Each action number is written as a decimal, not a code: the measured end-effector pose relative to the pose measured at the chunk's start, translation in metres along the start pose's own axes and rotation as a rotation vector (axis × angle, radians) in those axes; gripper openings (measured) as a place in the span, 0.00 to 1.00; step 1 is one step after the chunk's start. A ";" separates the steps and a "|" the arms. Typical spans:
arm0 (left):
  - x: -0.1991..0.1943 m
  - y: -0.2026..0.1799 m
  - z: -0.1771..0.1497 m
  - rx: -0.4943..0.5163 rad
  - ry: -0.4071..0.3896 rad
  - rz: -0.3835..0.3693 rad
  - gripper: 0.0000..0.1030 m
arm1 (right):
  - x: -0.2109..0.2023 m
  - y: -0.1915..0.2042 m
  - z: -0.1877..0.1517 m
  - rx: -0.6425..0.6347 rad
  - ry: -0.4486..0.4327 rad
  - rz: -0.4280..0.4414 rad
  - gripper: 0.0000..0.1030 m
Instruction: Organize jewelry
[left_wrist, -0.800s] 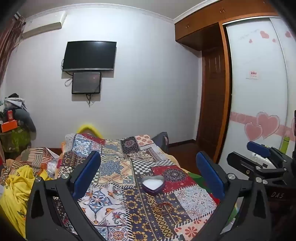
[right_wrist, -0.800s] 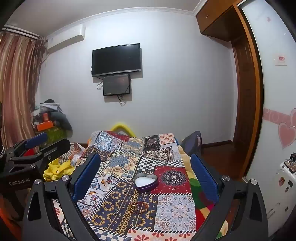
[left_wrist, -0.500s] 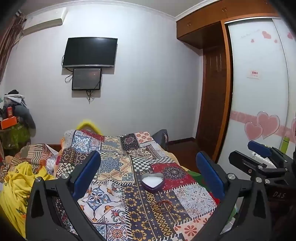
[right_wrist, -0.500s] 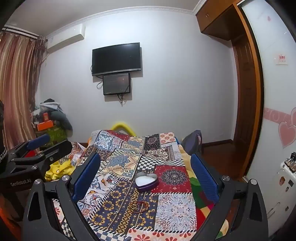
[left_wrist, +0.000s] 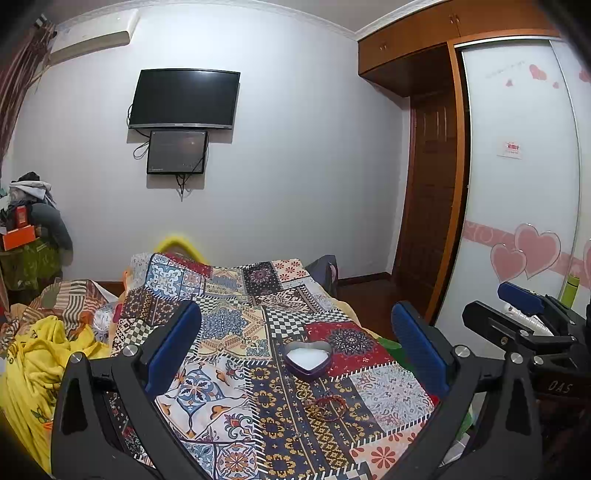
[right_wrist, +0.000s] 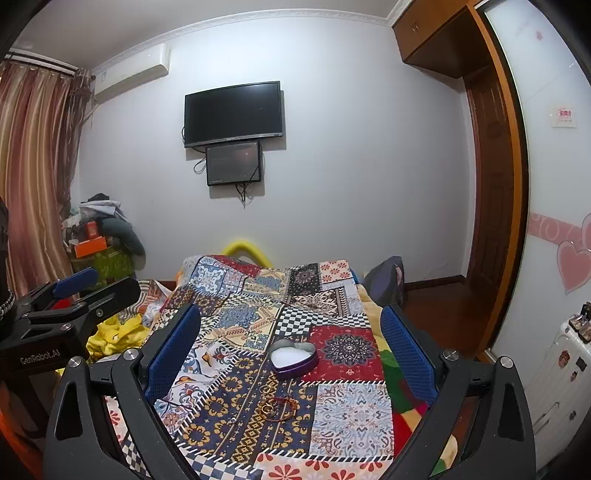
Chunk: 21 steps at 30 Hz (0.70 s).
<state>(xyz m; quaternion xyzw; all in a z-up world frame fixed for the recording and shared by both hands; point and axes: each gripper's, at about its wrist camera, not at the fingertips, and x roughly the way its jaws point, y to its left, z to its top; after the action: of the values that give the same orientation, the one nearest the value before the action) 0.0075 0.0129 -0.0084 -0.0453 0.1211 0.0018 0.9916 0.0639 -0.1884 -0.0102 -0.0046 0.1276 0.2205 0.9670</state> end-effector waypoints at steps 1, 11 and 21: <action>0.000 0.000 0.000 0.001 0.001 0.001 1.00 | 0.001 0.001 -0.003 0.001 0.004 0.000 0.94; 0.001 0.000 -0.002 0.000 0.007 0.002 1.00 | 0.003 0.001 -0.003 -0.001 0.010 -0.001 0.94; 0.003 0.000 -0.004 0.000 0.009 0.000 1.00 | 0.003 0.000 -0.003 0.002 0.013 0.001 0.94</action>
<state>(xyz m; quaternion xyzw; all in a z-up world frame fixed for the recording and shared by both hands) 0.0099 0.0123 -0.0129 -0.0452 0.1258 0.0015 0.9910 0.0659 -0.1868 -0.0139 -0.0050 0.1341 0.2207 0.9661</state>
